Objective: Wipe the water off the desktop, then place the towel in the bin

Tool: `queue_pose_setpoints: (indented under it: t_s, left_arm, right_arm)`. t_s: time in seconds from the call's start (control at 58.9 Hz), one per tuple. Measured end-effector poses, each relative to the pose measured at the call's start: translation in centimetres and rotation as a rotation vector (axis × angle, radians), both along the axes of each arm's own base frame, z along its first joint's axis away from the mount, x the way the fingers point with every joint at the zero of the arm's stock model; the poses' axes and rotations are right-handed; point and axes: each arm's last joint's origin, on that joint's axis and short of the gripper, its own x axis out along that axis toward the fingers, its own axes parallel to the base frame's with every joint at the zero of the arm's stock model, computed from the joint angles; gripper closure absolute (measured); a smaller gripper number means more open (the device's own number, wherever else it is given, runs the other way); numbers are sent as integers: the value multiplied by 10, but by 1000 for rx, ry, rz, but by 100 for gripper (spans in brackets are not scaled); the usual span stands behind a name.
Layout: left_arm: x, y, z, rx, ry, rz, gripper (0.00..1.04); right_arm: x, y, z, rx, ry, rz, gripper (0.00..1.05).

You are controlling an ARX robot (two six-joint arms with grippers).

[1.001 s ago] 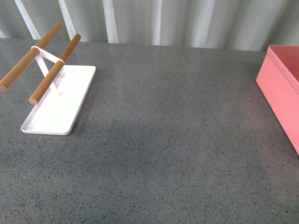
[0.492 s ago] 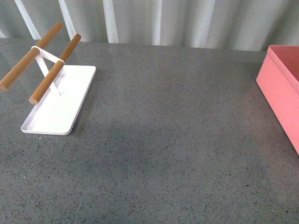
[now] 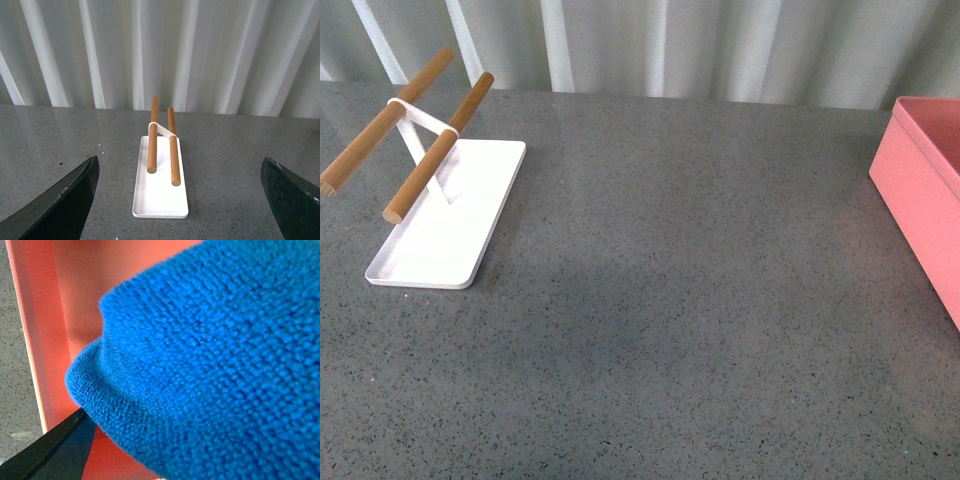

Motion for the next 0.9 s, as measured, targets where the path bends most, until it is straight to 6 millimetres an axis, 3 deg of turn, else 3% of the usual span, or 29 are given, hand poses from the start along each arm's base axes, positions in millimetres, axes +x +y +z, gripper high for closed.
queue_pose_setpoints:
  t_s: [0.56, 0.679, 0.9]
  left_arm:
    - [0, 0, 0, 0, 0, 0, 7]
    - [0, 0, 0, 0, 0, 0, 7]
    - [0, 0, 0, 0, -1, 0, 7]
  right_arm:
    - [-2, -1, -9, 15, -24, -87, 7]
    - [-8, 3, -22, 10, 56, -53, 7]
    - [-4, 15, -23, 19, 43, 3, 7]
